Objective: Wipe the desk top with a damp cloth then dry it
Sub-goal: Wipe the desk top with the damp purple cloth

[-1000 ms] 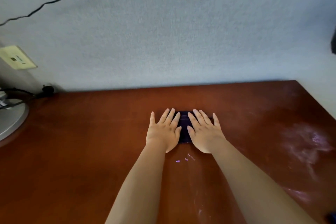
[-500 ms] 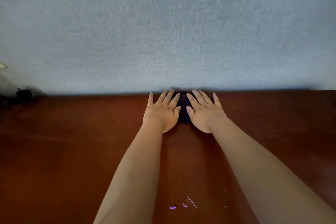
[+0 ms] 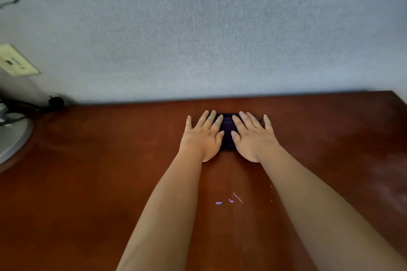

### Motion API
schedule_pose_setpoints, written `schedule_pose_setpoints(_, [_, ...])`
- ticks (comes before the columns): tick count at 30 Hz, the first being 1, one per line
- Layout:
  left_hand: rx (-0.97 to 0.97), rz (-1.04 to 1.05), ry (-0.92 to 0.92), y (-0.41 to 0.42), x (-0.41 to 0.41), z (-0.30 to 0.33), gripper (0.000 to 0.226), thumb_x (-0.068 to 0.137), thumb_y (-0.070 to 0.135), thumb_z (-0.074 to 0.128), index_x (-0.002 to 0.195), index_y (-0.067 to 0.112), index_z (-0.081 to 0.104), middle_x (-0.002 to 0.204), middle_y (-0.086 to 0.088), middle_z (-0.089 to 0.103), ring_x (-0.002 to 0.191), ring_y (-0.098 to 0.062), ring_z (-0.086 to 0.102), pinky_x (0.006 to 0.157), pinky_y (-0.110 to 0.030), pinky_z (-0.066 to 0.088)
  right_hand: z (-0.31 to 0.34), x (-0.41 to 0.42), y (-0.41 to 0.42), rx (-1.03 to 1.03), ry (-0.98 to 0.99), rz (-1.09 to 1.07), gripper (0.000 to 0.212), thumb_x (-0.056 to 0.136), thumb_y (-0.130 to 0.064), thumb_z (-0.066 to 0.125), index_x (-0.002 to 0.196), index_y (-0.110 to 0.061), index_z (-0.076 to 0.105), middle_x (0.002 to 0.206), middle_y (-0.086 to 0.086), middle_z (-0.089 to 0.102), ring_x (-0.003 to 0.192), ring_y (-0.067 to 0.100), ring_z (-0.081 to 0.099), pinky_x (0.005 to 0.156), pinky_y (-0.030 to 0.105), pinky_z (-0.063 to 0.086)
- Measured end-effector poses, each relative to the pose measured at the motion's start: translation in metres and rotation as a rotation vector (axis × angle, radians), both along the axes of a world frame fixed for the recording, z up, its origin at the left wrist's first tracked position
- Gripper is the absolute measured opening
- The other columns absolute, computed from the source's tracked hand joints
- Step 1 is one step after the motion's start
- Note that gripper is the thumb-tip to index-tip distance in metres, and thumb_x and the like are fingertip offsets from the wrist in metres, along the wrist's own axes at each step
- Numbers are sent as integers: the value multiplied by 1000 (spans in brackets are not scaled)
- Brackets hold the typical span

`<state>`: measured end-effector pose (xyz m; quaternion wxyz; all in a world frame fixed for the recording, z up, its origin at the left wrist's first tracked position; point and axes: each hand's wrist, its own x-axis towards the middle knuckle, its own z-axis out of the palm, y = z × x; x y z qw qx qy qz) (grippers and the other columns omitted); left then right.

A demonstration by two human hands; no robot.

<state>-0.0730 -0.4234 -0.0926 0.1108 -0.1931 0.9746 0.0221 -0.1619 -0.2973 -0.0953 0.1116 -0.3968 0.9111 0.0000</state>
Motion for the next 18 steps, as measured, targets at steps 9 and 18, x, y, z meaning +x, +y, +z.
schedule_pose_setpoints(9, [-11, -76, -88, 40, 82, 5, 54, 104, 41, 7, 153, 27, -11, 161, 5, -15, 147, -13, -17, 118, -53, -6, 4, 94, 46, 35, -20, -52, 56, 102, -42, 9, 154, -23, -3, 161, -2, -8, 148, 13, -8, 117, 47, -9])
schedule_pose_setpoints(18, [-42, -160, -127, 51, 118, 8, 54, 104, 41, 8, 152, 28, -13, 161, 3, -18, 146, -14, -19, 116, -54, -9, 0, 144, 66, 14, -63, -111, 57, 102, -42, 8, 153, -22, -7, 161, -1, -10, 147, 14, -12, 118, 47, -9])
